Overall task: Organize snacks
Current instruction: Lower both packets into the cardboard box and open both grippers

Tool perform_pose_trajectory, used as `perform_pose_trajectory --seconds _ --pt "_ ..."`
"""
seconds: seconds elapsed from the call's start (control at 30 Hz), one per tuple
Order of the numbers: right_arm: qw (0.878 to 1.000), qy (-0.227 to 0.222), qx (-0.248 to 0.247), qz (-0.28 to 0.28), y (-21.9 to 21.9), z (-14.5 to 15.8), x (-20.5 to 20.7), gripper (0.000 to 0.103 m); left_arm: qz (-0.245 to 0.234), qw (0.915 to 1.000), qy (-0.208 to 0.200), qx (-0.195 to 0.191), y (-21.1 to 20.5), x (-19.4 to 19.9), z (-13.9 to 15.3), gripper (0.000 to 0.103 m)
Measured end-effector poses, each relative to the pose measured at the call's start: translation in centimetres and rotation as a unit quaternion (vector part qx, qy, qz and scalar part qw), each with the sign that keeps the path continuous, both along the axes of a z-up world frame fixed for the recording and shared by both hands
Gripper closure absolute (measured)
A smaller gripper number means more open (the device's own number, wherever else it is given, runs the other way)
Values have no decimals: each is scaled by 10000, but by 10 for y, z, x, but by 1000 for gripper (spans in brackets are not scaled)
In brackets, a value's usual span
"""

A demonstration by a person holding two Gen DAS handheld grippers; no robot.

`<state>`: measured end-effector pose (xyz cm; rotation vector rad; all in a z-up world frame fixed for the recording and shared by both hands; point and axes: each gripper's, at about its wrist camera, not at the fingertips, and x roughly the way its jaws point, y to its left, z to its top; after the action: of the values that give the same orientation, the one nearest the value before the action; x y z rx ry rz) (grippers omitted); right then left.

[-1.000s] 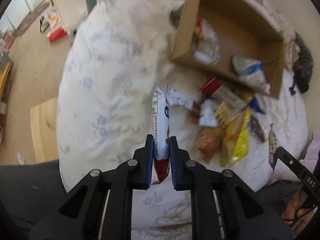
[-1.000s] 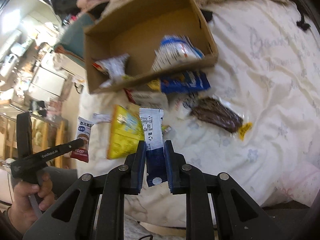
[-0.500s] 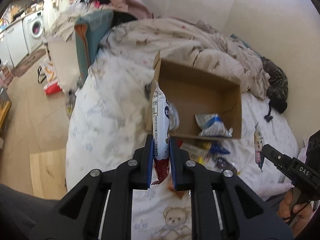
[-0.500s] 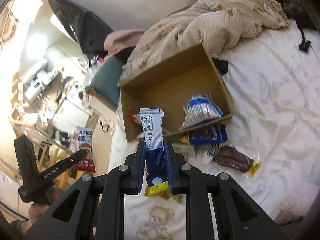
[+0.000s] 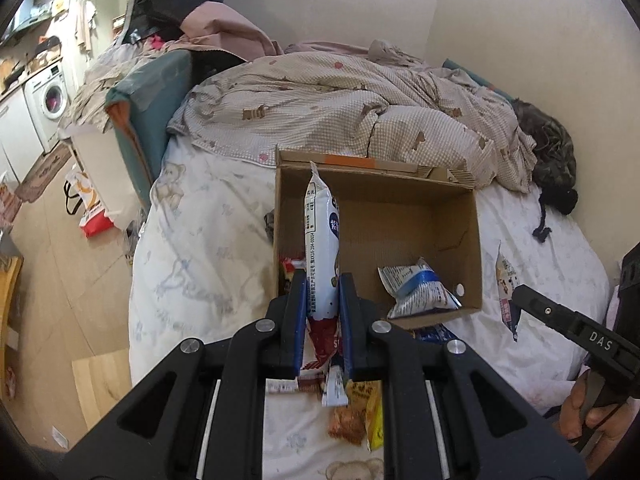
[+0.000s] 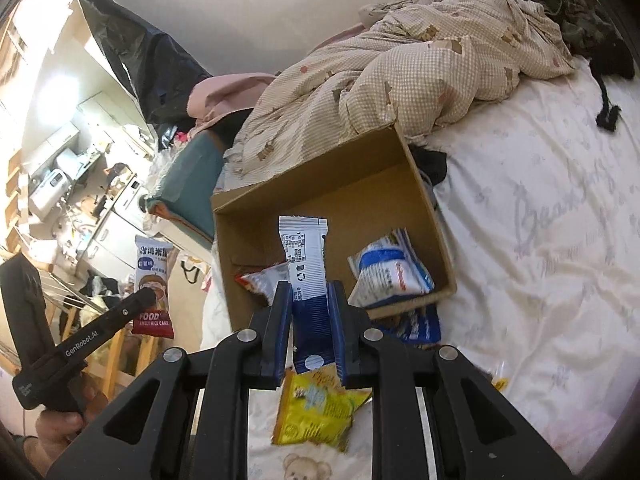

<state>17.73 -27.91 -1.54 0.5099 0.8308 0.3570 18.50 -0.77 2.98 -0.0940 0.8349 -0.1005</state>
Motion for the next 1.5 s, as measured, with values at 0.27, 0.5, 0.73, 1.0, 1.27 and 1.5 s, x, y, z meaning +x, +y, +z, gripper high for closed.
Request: perform_pose_trajectory --seconds 0.27,0.5,0.73,1.0,1.27,1.5 --pt "9994 113 -306 112 11 -10 41 83 -137 9993 114 325 -18 42 -18 91" --pt "9977 207 -589 266 24 -23 70 83 -202 9980 280 521 -26 58 -45 91" --pt "9970 324 -606 358 33 -35 86 83 -82 9955 544 775 -29 77 -78 91" --pt "9959 654 -497 374 36 -52 97 83 -167 9919 471 1164 -35 79 -94 91" --pt "9949 786 -422 480 38 -56 100 83 -209 9924 405 1145 -37 80 -94 90" --pt "9948 811 -385 480 39 -57 101 83 -257 9940 431 973 -36 77 -95 90"
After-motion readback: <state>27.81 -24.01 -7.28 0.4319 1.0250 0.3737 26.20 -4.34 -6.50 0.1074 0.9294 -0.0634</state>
